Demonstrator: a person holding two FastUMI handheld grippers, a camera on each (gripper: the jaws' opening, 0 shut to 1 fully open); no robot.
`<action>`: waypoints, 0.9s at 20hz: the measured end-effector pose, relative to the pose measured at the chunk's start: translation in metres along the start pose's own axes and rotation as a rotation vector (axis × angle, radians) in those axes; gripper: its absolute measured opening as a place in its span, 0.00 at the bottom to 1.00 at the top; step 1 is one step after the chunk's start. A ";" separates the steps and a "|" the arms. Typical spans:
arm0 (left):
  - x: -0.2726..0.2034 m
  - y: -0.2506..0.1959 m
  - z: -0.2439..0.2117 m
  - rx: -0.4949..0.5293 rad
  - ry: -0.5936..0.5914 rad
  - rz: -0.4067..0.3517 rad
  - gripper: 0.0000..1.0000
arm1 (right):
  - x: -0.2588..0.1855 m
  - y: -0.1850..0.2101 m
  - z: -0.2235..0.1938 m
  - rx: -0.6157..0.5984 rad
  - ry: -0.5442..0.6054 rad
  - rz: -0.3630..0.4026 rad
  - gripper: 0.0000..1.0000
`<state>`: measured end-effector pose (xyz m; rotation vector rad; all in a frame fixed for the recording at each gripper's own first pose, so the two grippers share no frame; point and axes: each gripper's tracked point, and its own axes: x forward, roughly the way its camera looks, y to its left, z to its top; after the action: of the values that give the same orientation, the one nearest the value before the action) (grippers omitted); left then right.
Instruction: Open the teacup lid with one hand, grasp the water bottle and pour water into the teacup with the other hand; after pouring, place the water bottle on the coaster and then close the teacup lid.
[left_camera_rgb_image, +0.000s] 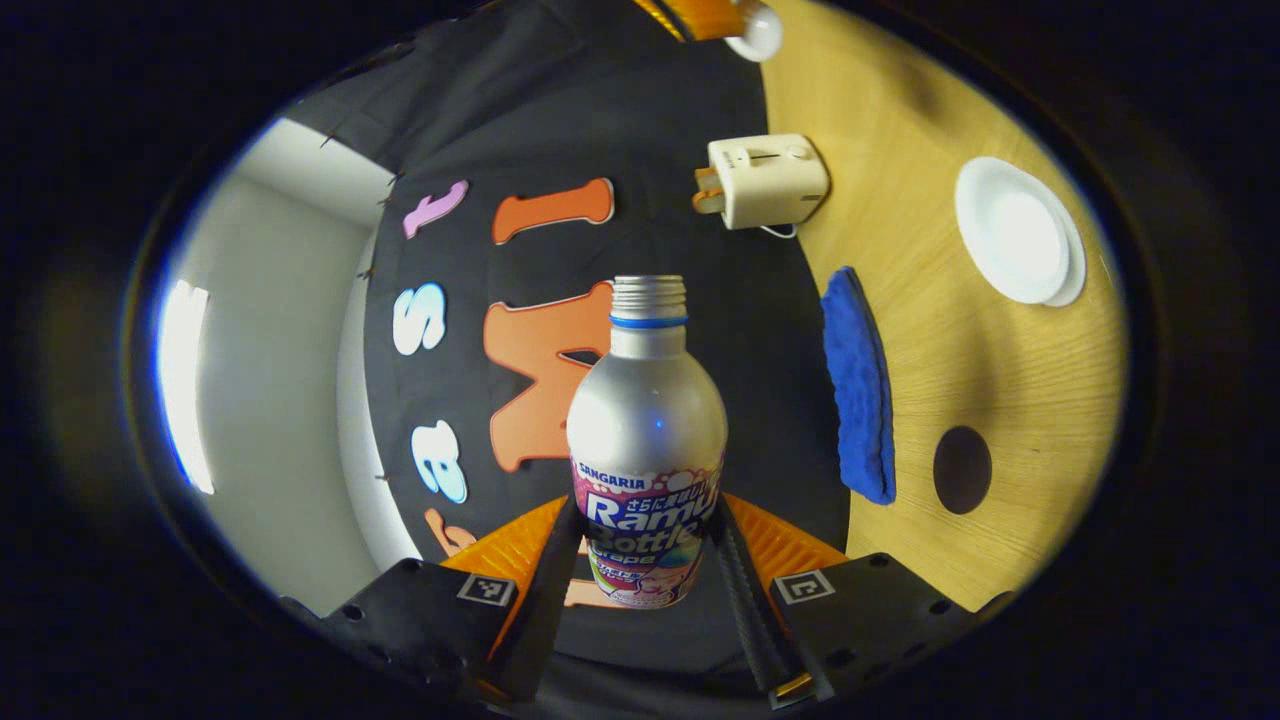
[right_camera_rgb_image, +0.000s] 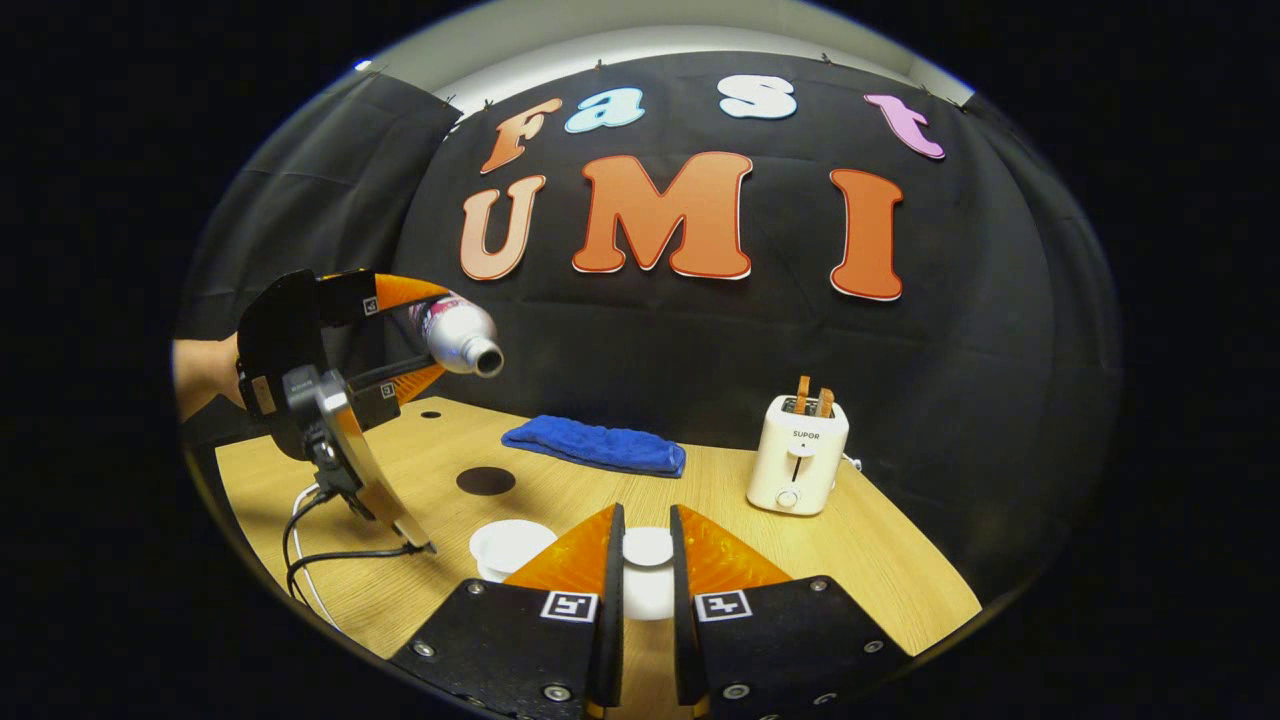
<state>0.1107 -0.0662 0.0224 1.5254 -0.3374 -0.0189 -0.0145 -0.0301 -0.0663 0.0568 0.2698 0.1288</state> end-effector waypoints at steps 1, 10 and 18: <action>0.002 0.004 -0.004 -0.046 0.008 0.015 0.79 | 0.000 0.000 0.002 -0.003 -0.004 -0.001 0.22; 0.012 -0.003 -0.055 -0.591 0.176 0.067 0.78 | 0.006 0.007 0.023 0.018 -0.045 0.012 0.21; 0.018 -0.038 -0.073 -1.160 0.303 0.046 0.81 | 0.012 0.014 0.022 0.021 -0.043 0.014 0.22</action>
<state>0.1519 -0.0013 -0.0121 0.3570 -0.0692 0.0470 0.0016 -0.0153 -0.0474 0.0820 0.2278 0.1387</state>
